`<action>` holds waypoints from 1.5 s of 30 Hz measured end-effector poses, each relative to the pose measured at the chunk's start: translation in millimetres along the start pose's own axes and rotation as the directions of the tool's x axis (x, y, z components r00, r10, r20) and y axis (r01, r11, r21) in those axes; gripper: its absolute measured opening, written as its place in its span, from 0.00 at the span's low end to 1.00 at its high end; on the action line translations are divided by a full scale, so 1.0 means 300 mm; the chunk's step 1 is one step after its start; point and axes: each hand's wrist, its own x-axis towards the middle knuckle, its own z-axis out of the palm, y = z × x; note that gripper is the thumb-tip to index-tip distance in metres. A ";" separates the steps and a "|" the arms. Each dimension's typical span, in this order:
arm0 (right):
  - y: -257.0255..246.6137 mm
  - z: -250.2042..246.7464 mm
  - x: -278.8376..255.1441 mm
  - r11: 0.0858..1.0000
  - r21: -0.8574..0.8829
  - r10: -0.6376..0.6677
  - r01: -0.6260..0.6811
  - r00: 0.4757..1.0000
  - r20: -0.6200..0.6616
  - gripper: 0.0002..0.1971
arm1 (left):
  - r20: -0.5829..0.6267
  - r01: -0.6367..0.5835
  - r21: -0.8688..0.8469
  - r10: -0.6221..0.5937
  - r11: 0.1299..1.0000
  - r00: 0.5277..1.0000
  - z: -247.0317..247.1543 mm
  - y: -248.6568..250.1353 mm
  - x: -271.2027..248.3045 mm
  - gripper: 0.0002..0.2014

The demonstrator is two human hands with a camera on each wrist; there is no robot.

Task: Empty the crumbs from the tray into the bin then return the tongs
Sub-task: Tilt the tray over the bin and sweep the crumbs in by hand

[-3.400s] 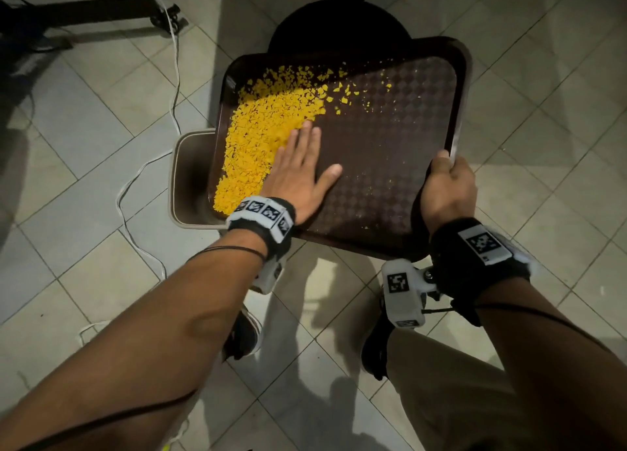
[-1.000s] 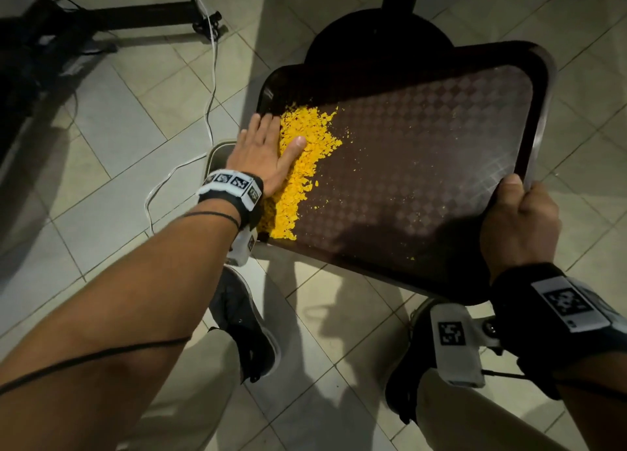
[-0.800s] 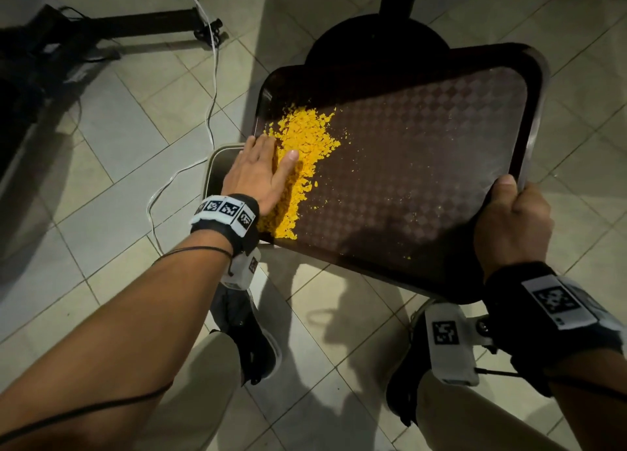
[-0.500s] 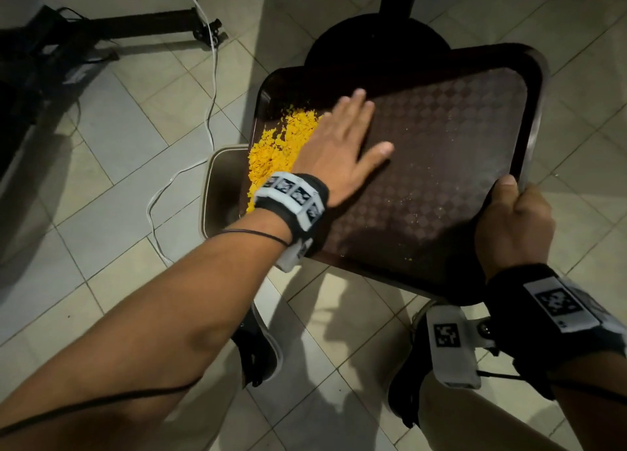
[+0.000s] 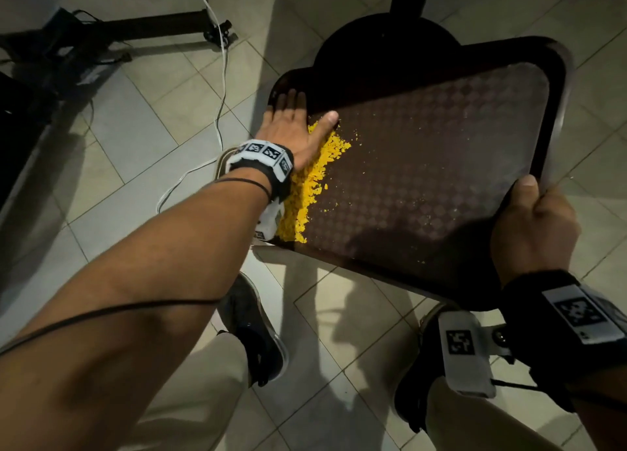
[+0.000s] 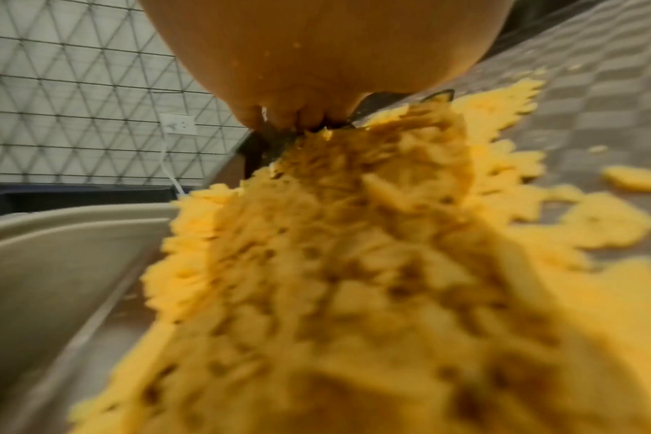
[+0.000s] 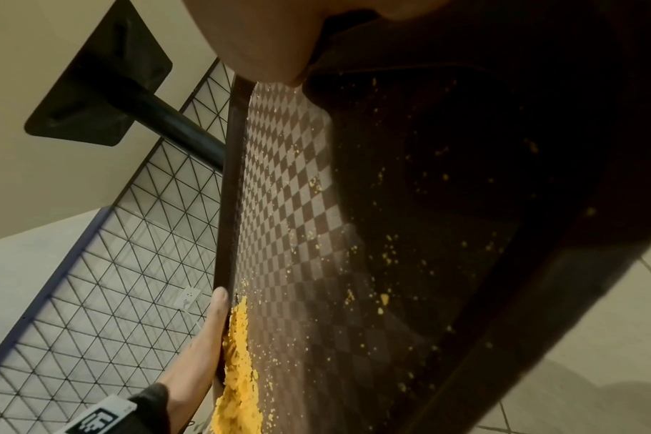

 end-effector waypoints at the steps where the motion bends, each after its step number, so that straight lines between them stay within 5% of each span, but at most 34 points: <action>1: 0.002 0.000 0.001 1.000 0.002 0.011 -0.011 1.000 0.002 0.20 | 0.007 0.012 0.013 -0.012 1.000 1.000 0.002 -0.027 -0.004 0.50; 13: -0.017 0.003 -0.018 0.998 0.044 0.041 -0.042 0.999 0.016 0.20 | 0.067 -0.023 -0.050 0.026 0.998 0.997 0.191 -0.180 -0.277 0.43; 18: -0.024 0.011 -0.023 0.999 0.043 0.016 -0.016 1.000 0.010 0.20 | -0.041 -0.026 -0.118 0.021 0.993 0.999 0.172 -0.168 -0.312 0.41; 21: -0.029 0.015 -0.025 0.999 0.049 0.011 -0.012 1.000 0.016 0.20 | -0.121 -0.164 -0.092 0.152 0.982 0.981 0.134 -0.047 -0.322 0.39; 25: -0.031 0.023 -0.028 0.998 0.057 0.006 -0.007 1.000 0.018 0.20 | -0.088 -0.447 0.018 0.447 0.894 0.890 0.141 0.173 -0.358 0.39; 28: -0.027 0.024 -0.032 0.998 0.055 0.012 -0.013 1.000 0.015 0.19 | -0.096 -0.508 0.045 0.510 0.860 0.855 0.162 0.261 -0.347 0.41; 37: -0.013 0.016 -0.020 0.997 0.065 0.038 -0.039 0.999 0.008 0.20 | -0.063 -0.173 0.003 0.172 0.985 0.983 0.056 0.107 -0.100 0.43; 45: -0.019 0.008 -0.024 0.997 0.068 0.040 -0.041 0.999 0.014 0.20 | 0.066 -0.015 0.038 0.013 0.999 0.998 0.082 -0.125 -0.126 0.46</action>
